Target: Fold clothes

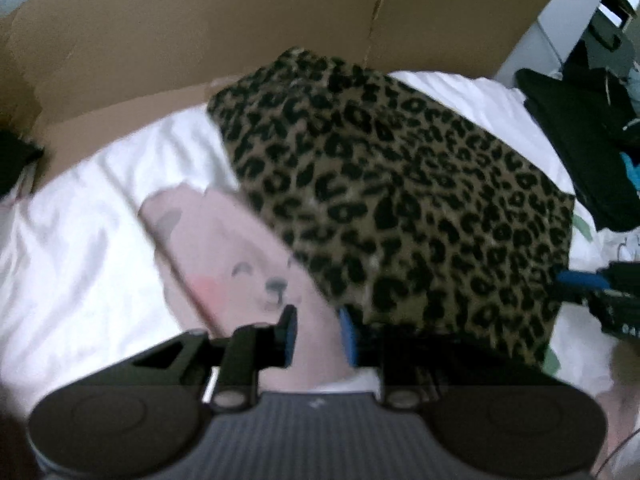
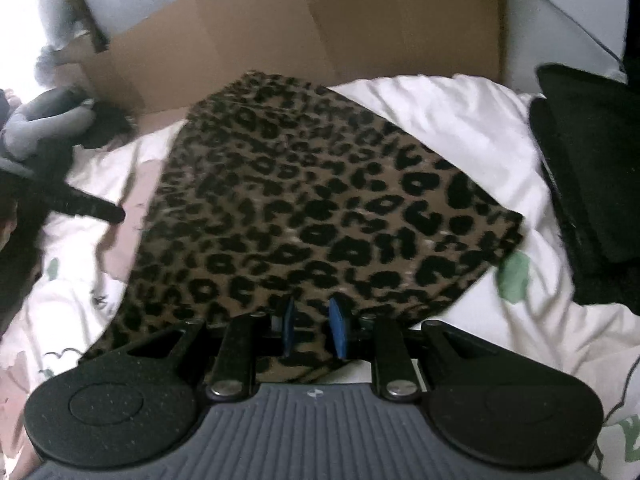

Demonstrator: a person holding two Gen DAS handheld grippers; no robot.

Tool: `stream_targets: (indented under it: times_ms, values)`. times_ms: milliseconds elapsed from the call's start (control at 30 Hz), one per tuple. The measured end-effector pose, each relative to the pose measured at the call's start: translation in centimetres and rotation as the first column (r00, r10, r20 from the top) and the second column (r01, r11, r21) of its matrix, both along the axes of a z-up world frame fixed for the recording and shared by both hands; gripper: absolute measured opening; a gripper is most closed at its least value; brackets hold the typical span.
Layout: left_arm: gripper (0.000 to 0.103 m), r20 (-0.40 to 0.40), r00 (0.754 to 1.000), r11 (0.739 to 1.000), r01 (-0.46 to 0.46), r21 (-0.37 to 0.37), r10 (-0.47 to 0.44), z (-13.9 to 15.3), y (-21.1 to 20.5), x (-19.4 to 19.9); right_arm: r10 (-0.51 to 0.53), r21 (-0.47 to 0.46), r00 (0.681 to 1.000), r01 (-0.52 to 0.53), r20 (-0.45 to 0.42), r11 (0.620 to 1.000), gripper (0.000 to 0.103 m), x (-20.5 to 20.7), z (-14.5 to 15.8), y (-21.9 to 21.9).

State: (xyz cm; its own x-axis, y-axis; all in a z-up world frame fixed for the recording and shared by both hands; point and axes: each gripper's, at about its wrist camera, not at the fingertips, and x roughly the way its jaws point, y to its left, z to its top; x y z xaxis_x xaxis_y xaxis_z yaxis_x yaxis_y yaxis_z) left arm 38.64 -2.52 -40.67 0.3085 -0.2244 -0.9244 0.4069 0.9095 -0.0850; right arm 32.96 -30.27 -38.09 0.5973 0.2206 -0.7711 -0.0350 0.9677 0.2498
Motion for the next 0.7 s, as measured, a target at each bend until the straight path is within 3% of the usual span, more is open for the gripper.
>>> stream_targets:
  times_ms: [167, 267, 333, 700]
  values:
    - [0.025, -0.027, 0.999, 0.999, -0.039, -0.039, 0.038, -0.7, 1.3, -2.0, 0.042, 0.018, 0.999, -0.042, -0.007, 0.999, 0.026, 0.0, -0.1, 2.2]
    - [0.025, -0.074, 0.996, 0.994, -0.061, -0.088, 0.054, -1.3, 1.8, -2.8, 0.115, -0.005, 0.993, -0.116, -0.028, 0.993, 0.026, -0.4, -0.4, 4.2]
    - [0.025, -0.070, 0.997, 0.996, -0.034, -0.083, 0.028, -1.7, 1.6, -3.5, 0.164, -0.037, 0.985, -0.166, -0.043, 0.985, 0.026, -0.6, -0.7, 5.3]
    - [0.025, -0.168, 0.985, 0.990, -0.061, -0.125, 0.040, -4.6, 2.2, -6.0, 0.149, -0.041, 0.984, -0.154, -0.097, 0.987, 0.028, -0.9, -2.0, 6.4]
